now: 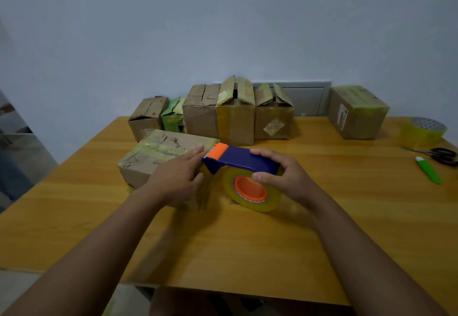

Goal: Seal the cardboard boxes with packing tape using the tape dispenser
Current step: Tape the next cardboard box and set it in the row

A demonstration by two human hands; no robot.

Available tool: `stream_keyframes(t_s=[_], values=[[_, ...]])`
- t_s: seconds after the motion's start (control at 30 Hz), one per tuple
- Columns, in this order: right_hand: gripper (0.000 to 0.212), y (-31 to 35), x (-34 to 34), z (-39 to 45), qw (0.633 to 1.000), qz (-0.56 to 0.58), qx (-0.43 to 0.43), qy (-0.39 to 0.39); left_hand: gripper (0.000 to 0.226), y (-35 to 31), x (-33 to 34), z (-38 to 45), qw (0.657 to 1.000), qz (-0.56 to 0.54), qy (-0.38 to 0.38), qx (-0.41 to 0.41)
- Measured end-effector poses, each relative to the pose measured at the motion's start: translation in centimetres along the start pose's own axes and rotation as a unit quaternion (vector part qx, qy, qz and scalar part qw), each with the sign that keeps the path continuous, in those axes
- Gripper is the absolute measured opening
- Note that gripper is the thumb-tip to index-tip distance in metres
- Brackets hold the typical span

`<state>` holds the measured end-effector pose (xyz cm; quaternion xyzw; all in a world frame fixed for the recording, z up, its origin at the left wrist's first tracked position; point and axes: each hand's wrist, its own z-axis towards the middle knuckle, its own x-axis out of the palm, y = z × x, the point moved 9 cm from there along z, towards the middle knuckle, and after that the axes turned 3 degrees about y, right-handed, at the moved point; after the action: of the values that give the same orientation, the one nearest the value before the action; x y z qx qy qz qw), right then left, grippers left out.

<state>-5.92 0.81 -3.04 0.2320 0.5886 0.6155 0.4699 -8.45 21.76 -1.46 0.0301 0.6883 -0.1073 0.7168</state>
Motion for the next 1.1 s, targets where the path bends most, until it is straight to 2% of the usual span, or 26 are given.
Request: stream_keyframes(t_s=[0.1,0.23,0.4,0.57,0.8,1.1], values=[[0.051,0.2,0.0,-0.1,1.000,-0.006,-0.005,0.002,0.063,0.3,-0.2,0.0,1.000,0.003,-0.012,-0.013],[0.045,0.6,-2.8,-1.6,0.999,-0.006,0.005,-0.035,0.060,0.2,-0.3,-0.1,1.000,0.014,-0.010,-0.025],[0.046,0.9,-3.3,-2.7,0.997,-0.076,0.024,0.014,0.057,-0.1,-0.4,-0.1,0.999,0.030,-0.018,-0.031],[0.042,1.0,-3.6,-2.5,0.996,-0.083,0.028,0.014,0.054,-0.3,-0.2,-0.2,0.999,0.038,-0.003,-0.016],[0.031,1.8,-0.7,0.6,0.984,-0.170,0.031,0.047,0.048,-0.5,-0.1,-0.1,0.999,0.044,0.005,0.000],[0.028,2.2,1.5,3.4,0.977,-0.203,0.036,0.056,0.037,-0.6,0.1,0.2,0.998,0.052,0.005,0.019]])
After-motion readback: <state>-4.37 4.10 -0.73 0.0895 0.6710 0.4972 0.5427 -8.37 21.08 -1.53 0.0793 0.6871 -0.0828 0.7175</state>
